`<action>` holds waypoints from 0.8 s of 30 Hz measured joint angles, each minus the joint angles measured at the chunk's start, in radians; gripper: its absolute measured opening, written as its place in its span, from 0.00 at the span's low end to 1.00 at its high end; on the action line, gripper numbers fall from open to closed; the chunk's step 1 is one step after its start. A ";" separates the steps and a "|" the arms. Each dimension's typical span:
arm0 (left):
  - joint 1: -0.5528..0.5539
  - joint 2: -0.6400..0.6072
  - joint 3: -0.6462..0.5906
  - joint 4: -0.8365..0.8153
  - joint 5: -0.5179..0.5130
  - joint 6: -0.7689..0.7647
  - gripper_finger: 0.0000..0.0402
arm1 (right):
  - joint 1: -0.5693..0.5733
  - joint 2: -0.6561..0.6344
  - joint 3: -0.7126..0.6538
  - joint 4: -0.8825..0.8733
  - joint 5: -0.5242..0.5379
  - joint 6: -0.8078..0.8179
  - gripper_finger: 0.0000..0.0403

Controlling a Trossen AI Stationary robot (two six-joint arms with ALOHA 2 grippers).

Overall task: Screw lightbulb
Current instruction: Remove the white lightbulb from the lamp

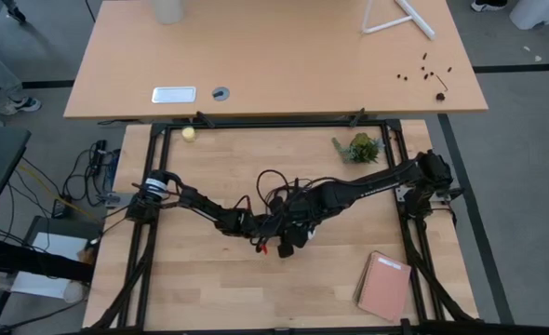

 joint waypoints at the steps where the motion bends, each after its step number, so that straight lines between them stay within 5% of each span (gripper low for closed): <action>1: 0.000 0.000 0.000 0.000 0.001 0.000 0.46 | 0.001 0.002 0.000 0.011 -0.004 -0.006 0.85; 9: 0.000 0.000 0.000 -0.002 0.002 -0.001 0.46 | 0.002 0.003 0.000 0.012 -0.004 -0.008 0.85; 19: 0.000 0.000 0.000 -0.004 0.004 -0.001 0.46 | 0.001 0.004 0.000 -0.005 -0.003 -0.020 0.66; 24: 0.000 0.000 0.001 -0.006 0.002 -0.001 0.46 | 0.000 0.004 0.000 -0.005 -0.009 -0.162 0.65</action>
